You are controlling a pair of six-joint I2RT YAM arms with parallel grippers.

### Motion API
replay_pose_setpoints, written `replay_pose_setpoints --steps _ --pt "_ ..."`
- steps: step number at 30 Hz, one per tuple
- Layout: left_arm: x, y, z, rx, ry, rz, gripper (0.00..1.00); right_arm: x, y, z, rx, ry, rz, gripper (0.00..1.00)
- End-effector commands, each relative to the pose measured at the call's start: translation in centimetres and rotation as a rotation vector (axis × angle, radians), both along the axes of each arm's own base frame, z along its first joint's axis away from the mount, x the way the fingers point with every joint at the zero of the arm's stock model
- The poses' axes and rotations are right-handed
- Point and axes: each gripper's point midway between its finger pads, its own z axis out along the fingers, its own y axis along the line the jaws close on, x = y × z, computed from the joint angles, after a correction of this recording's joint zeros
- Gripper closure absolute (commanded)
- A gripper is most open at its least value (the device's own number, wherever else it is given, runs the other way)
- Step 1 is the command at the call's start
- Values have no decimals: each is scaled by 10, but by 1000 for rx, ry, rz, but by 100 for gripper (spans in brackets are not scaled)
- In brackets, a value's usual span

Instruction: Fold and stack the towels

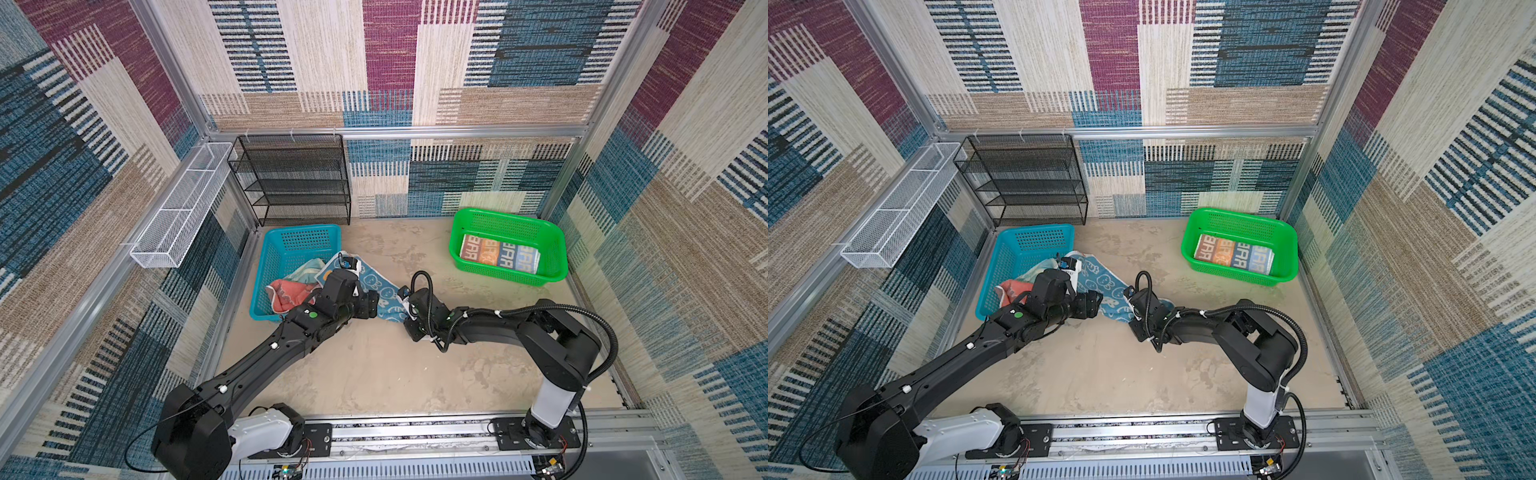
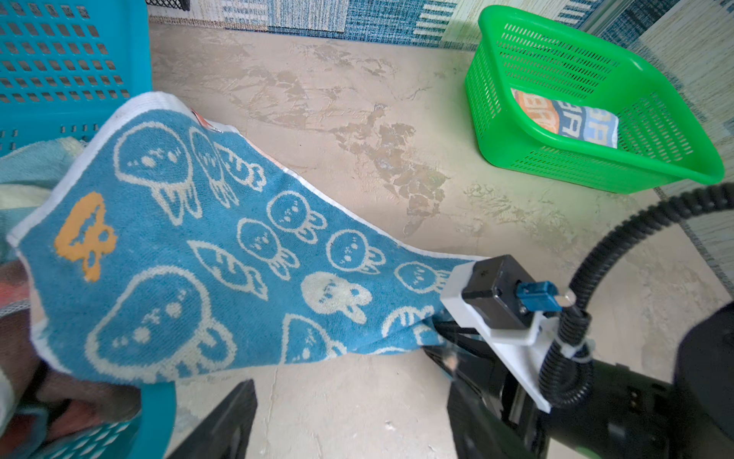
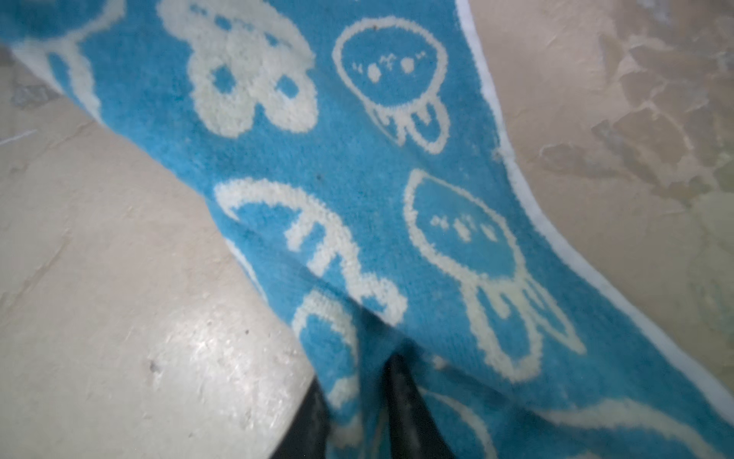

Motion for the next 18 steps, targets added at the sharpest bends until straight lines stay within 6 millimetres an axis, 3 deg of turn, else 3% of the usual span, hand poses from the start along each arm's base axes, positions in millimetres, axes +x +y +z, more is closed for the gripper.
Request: replay_pose_setpoints --steps 1,6,13,18 --pt "3 7 2 14 -29 26 20 3 13 14 59 17 18 90" --pt "3 11 2 29 -58 28 20 27 23 52 266 95 8 100" --pt "-2 -10 4 16 -90 -120 22 62 21 104 501 178 52 100" --pt "-4 -25 5 20 -96 -209 23 70 26 136 519 157 131 100"
